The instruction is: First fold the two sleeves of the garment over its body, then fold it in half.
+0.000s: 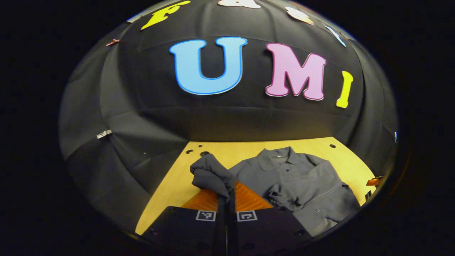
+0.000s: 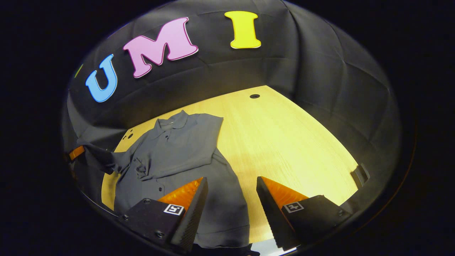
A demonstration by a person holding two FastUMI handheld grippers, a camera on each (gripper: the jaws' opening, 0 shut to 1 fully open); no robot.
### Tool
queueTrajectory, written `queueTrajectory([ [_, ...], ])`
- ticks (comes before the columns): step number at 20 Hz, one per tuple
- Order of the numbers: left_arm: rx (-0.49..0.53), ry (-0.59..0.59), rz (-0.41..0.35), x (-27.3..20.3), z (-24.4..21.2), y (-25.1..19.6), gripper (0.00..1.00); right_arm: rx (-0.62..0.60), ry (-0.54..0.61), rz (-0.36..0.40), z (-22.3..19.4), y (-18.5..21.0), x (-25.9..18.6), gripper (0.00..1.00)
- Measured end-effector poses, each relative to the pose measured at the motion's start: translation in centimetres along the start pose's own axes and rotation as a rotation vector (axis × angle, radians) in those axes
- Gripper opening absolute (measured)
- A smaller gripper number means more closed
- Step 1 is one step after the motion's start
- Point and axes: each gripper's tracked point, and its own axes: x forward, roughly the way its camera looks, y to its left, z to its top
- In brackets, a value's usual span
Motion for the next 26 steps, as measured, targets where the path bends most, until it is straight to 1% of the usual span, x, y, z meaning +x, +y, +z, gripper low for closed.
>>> queueTrajectory([
  [7,0.030,0.026,-0.177,3.2,-0.1,-11.6,0.07,0.037,0.030,-0.045,-1.3,-3.9,-0.8,0.86],
  [11,0.028,0.067,-0.241,5.3,-1.4,-16.7,0.07,0.045,0.055,-0.057,-1.9,-5.8,-0.7,0.86],
  [13,0.043,0.094,-0.264,6.6,-2.8,-18.9,0.07,0.044,0.066,-0.058,-2.1,-6.3,-0.7,0.86],
  [14,0.053,0.109,-0.270,7.3,-3.6,-19.7,0.04,0.044,0.071,-0.058,-2.1,-6.6,-0.6,0.86],
  [15,0.062,0.125,-0.277,7.9,-4.3,-20.5,0.07,0.043,0.075,-0.059,-2.3,-7.1,-0.3,0.86],
  [16,0.069,0.137,-0.282,8.5,-5.2,-21.2,0.07,0.041,0.080,-0.061,-2.3,-7.5,-0.2,0.86],
  [17,0.076,0.151,-0.286,9.2,-5.9,-21.9,0.04,0.039,0.085,-0.064,-2.5,-7.9,0.0,0.86],
  [18,0.082,0.165,-0.291,9.8,-6.8,-22.6,0.07,0.040,0.090,-0.066,-2.5,-8.1,0.0,0.86],
  [21,0.109,0.210,-0.311,11.2,-9.0,-24.3,0.07,0.047,0.099,-0.072,-2.6,-8.7,0.4,0.86],
  [26,0.166,0.277,-0.357,13.1,-12.8,-26.8,0.11,0.034,0.114,-0.075,-2.9,-8.9,0.9,0.86],
])
